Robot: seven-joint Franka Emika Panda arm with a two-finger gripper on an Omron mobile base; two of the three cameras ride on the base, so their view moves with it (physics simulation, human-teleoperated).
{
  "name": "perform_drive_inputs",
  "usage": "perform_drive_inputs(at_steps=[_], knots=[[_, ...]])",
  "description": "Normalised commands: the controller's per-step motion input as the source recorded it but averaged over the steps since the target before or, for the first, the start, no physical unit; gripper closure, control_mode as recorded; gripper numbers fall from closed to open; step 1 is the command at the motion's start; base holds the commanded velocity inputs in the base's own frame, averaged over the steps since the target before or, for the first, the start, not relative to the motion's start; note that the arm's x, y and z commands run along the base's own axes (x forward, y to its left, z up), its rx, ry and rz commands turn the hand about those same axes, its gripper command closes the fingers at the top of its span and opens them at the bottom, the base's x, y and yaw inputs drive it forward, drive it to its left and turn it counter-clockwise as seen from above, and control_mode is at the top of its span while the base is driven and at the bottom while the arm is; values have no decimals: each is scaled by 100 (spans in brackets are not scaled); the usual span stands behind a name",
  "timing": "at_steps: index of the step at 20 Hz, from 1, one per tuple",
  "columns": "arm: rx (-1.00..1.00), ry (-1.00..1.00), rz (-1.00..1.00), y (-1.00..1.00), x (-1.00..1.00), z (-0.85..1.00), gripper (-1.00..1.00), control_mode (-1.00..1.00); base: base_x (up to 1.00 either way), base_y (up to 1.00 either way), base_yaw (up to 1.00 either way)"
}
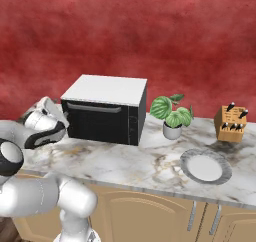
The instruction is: Pick up the bagel from the plate, place it on the toaster oven rack, close the door, and set the timer.
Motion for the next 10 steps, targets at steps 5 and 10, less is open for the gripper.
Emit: perform_drive_inputs(at_steps=[5, 10], knots=[[-11, 0, 28, 0, 41, 15, -100, -100, 0, 0, 0], [-12, 0, 24, 0, 32, 18, -100, -100, 0, 0, 0]])
